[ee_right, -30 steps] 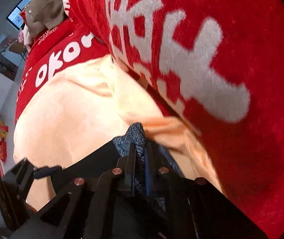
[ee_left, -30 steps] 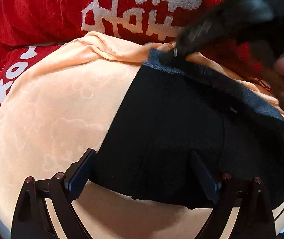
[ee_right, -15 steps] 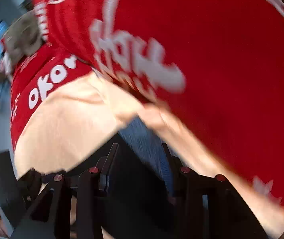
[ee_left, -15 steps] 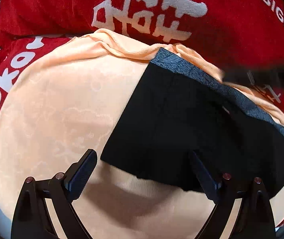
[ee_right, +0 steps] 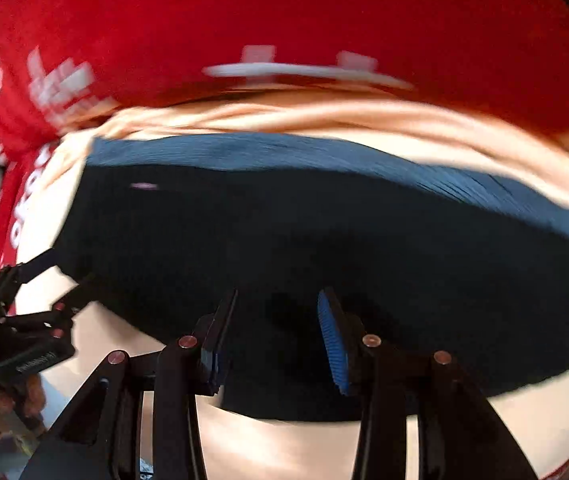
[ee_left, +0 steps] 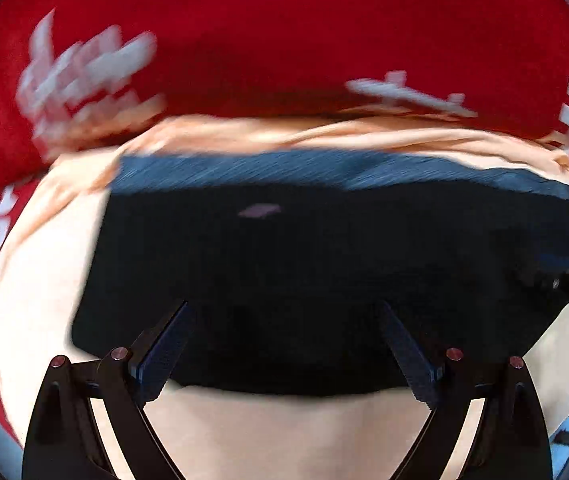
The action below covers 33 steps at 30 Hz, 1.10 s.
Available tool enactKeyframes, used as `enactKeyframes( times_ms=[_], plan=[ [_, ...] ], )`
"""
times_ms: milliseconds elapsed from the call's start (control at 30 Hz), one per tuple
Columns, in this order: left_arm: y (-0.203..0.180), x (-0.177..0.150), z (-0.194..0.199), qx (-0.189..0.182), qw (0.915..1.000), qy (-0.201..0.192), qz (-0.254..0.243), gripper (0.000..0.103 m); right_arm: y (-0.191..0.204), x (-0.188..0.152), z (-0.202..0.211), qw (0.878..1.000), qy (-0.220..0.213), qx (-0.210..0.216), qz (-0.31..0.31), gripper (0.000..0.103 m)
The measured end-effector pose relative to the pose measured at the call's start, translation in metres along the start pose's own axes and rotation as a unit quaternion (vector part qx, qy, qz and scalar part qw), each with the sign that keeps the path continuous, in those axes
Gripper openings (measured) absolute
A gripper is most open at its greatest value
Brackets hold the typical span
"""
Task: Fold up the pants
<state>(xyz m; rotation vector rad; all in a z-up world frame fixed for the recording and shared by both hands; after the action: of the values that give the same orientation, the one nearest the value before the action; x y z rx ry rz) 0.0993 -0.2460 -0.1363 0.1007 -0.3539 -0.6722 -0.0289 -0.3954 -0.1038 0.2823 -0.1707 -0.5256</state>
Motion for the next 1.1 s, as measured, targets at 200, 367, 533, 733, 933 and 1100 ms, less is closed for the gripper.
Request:
enactKeyframes(
  times_ms=[200, 367, 533, 733, 933, 1100],
  plan=[
    [-0.100, 0.064, -0.024, -0.006, 0.9998, -0.012, -0.015, 0.095, -0.077, 0.023, 0.027, 0.998, -0.051, -0.014, -0.032, 0.044],
    [-0.138, 0.095, -0.066, 0.033, 0.9993, 0.012, 0.014, 0.095, -0.146, 0.057, 0.026, 0.994, -0.084, -0.018, -0.066, 0.043],
    [-0.130, 0.118, -0.079, 0.071, 0.9969, 0.018, 0.029, 0.095, -0.187, 0.066, 0.046, 0.992, -0.105, -0.068, -0.034, 0.036],
    [-0.126, 0.108, -0.038, 0.071, 0.9974, 0.013, 0.003, 0.095, -0.253, 0.037, 0.104, 0.978, -0.139, -0.036, -0.152, 0.039],
    [-0.164, 0.055, -0.016, 0.049, 0.9967, 0.044, -0.048, 0.095, -0.262, -0.035, 0.139, 0.974, -0.136, -0.011, -0.180, 0.040],
    [-0.183, 0.023, -0.011, 0.058, 0.9954, 0.032, -0.070, 0.095, -0.312, -0.084, 0.156, 0.938, -0.171, 0.028, -0.299, 0.048]
  ],
)
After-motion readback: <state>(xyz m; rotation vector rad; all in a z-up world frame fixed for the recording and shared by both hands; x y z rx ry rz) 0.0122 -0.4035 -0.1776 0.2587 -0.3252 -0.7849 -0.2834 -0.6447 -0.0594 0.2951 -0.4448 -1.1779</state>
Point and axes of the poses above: each gripper's, at about its wrist camera, not at the fingertips, and z roughly against the way its jaws point, y to its left, x to its top, the point moved 1 cm from there along -z, roughly the way its jaws point, and after that the axes turned 13 degrees about x, right-handed, at the moved point
